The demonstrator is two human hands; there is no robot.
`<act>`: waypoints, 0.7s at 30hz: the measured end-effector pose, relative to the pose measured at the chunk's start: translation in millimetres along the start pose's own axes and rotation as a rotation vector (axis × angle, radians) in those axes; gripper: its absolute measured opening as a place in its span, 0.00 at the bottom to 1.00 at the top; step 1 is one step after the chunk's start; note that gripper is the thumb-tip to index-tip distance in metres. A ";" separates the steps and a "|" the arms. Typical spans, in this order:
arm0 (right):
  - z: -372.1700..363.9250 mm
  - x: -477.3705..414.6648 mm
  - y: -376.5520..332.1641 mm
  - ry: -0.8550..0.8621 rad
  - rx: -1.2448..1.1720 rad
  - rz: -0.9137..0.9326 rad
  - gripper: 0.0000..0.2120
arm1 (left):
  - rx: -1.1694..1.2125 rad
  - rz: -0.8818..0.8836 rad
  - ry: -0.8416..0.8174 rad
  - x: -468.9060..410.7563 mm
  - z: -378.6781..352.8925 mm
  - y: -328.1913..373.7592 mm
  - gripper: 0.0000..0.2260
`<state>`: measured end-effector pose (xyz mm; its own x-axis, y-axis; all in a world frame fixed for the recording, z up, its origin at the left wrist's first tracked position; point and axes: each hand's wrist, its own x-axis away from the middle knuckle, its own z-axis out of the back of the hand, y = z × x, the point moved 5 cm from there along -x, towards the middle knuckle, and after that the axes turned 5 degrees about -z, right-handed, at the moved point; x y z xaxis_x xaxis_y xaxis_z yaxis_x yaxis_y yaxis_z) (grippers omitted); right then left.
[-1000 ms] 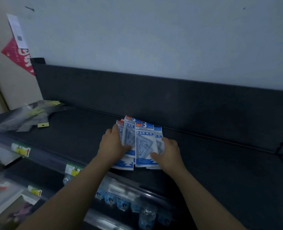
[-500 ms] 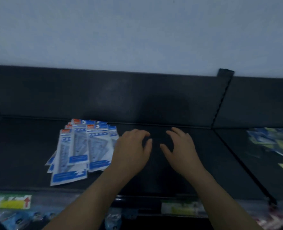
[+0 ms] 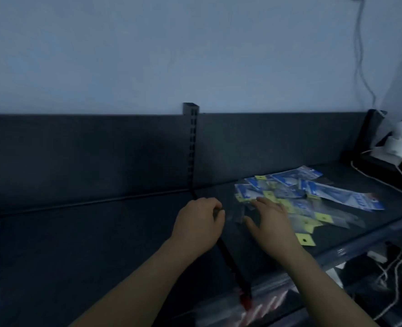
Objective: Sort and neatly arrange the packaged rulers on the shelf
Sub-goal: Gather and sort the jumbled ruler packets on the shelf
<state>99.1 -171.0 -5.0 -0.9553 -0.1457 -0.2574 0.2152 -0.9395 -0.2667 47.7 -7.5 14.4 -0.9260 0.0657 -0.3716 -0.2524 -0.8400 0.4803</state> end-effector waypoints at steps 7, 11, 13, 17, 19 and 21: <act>-0.5 -46.9 113.0 -0.078 0.066 -0.102 0.26 | -0.085 0.124 -0.179 -75.2 -90.4 21.3 0.20; -12.6 -64.2 135.9 -0.181 0.024 -0.044 0.29 | -0.111 0.255 -0.212 -102.5 -116.8 11.6 0.18; -16.2 -70.1 142.4 -0.176 -0.013 -0.028 0.29 | -0.099 0.287 -0.197 -112.8 -118.9 8.8 0.11; -19.1 -72.1 147.4 -0.113 -0.062 0.024 0.25 | -0.090 0.411 -0.239 -118.6 -109.9 -1.3 0.09; -17.1 -71.8 147.4 -0.062 -0.096 0.043 0.22 | -0.100 0.469 -0.261 -116.9 -105.9 -8.4 0.11; -13.3 -71.1 147.3 -0.013 -0.130 0.037 0.18 | -0.065 0.490 -0.251 -113.9 -105.7 -12.4 0.09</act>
<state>201.4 -294.9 -38.3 -0.9485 -0.1841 -0.2577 0.2738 -0.8855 -0.3753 186.0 -61.6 -33.2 -0.9713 -0.2213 0.0870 0.2349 -0.8358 0.4962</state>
